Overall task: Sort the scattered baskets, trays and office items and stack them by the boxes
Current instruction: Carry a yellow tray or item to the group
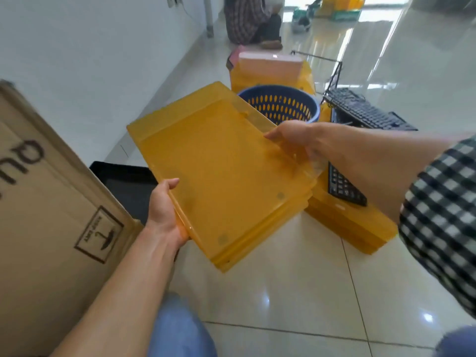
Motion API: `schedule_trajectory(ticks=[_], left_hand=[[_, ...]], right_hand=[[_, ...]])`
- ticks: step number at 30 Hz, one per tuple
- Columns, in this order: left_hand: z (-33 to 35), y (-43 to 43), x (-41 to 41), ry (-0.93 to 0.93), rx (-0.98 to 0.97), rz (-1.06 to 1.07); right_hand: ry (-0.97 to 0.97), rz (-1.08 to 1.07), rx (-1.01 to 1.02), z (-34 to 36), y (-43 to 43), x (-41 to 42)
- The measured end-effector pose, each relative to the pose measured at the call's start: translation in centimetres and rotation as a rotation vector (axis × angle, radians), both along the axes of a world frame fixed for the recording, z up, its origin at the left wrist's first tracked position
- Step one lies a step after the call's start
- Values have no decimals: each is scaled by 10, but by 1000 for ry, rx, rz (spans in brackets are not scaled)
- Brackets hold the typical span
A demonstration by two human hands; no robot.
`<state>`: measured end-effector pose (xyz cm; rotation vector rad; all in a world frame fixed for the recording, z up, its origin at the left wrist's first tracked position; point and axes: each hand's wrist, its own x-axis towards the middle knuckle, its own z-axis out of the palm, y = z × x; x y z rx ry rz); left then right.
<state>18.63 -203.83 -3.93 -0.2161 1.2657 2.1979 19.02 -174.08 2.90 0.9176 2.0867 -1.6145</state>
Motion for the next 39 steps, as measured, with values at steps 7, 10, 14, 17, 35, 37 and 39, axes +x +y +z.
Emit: schedule_trajectory(ticks=[7, 10, 14, 17, 35, 37, 39], left_hand=[[48, -16, -49, 110, -30, 132], [40, -16, -64, 97, -94, 188], [25, -15, -76, 29, -181, 334], [17, -17, -89, 1, -282, 460], [2, -43, -150, -135, -1848, 731], [-5, -46, -153, -187, -1976, 670], [-10, -48, -156, -229, -2084, 576]], right_hand=[[170, 101, 260, 54, -26, -79], [170, 152, 273, 36, -26, -112], [183, 265, 266, 18, -38, -157], [218, 402, 223, 12, -54, -192], [152, 663, -40, -93, -139, -317], [165, 676, -39, -96, -151, -321], [204, 686, -27, -96, -162, -326]])
